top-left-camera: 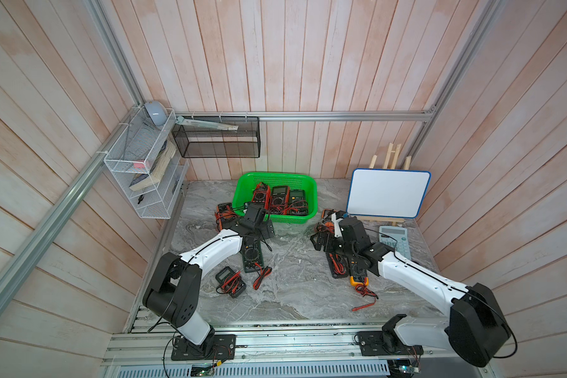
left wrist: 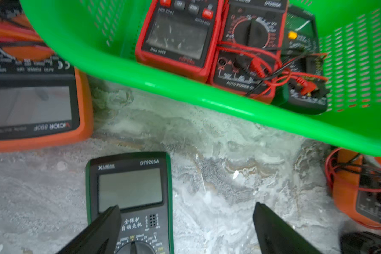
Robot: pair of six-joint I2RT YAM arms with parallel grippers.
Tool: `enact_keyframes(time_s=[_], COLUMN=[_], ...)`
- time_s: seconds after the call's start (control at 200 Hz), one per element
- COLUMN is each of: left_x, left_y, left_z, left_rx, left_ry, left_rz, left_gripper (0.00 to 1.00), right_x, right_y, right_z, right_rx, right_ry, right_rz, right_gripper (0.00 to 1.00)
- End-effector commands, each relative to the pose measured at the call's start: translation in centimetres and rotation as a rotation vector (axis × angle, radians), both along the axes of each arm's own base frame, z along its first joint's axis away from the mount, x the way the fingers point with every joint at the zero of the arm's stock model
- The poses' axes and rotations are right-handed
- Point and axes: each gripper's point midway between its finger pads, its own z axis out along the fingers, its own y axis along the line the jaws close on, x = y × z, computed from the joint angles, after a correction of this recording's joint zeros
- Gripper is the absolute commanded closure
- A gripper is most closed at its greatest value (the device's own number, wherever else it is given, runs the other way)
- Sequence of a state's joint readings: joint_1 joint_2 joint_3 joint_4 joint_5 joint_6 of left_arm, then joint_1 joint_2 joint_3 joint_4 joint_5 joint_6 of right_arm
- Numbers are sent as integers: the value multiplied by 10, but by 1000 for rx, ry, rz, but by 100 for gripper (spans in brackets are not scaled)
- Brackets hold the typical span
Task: Put the multimeter into the basket
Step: Place the multimeter in the basket, then pick up the multimeter from the center of the board.
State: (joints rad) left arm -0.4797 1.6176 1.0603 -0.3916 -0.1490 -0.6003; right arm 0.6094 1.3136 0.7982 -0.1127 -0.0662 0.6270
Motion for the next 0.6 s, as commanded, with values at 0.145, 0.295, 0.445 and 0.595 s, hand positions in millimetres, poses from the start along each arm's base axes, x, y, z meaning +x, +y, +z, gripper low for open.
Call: enact_keyframes(time_s=[0.145, 0.295, 0.445, 0.595], left_x=[-38, -50, -58, -61], left_y=[12, 14, 16, 22], left_z=[-18, -30, -40, -48], left_rx=[-30, -25, -2, 37], left_ry=[105, 143, 174, 186], left_rz=[40, 51, 58, 69], left_gripper=[0, 0, 0, 0], right_x=[4, 7, 8, 8], right_y=[38, 45, 54, 59], right_z=[10, 12, 14, 14], right_rx=[73, 84, 111, 123], right_ry=[-19, -25, -22, -21], right_rz=[90, 108, 136, 148], right_gripper=[2, 2, 2, 2])
